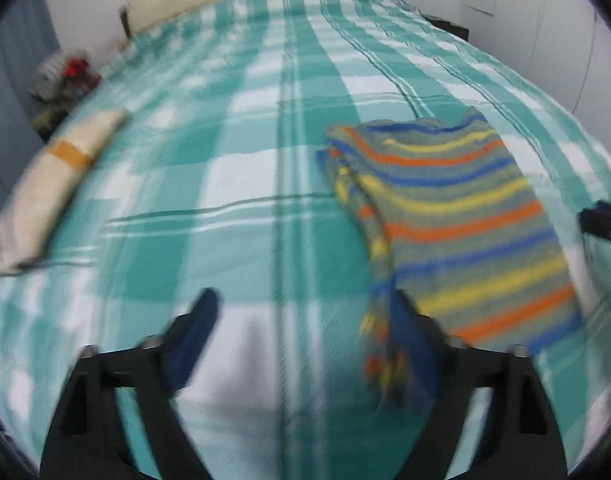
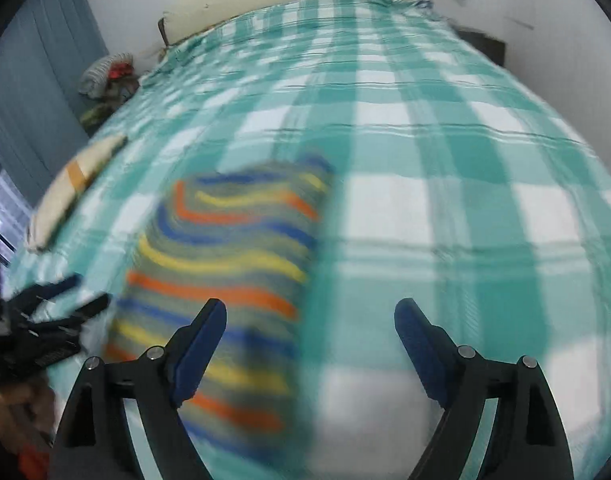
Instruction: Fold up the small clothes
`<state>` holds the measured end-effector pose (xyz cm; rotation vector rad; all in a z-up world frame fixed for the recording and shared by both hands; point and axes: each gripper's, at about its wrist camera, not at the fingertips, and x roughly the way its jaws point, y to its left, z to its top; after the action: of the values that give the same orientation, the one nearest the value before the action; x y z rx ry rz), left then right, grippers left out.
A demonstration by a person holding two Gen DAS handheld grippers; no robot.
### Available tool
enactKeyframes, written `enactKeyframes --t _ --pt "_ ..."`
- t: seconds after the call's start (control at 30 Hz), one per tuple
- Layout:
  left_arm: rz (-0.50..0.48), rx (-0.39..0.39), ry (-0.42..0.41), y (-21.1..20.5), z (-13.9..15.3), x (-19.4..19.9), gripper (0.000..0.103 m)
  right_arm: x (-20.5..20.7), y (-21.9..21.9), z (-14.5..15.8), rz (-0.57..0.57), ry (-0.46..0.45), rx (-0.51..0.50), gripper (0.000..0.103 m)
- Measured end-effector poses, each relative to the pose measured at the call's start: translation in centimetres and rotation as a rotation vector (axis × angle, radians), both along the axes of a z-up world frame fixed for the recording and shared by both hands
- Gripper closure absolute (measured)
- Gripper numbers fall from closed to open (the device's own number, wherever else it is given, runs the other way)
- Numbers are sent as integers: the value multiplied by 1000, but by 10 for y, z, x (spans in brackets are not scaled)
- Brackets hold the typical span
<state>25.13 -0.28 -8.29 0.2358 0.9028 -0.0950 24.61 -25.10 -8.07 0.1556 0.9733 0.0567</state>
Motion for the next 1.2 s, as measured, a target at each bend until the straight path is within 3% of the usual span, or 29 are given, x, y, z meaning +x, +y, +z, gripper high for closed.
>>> enactKeyframes --t 0.1,0.33,0.57,0.9,1.2 --pt "48 106 -131 2 19 -49 0 -39 2 9 -2 4 -50 7" --pt "175 161 -73 0 35 -106 0 -108 31 28 -28 -7 -45 5" --pt "165 60 36 1 39 -140 1 -155 62 35 -19 10 -42 4" --pt "170 -53 61 11 59 -151 1 -172 74 61 -22 -4 -94 4" --pt "151 -80 81 11 62 -152 0 -177 90 68 32 1 -157 4"
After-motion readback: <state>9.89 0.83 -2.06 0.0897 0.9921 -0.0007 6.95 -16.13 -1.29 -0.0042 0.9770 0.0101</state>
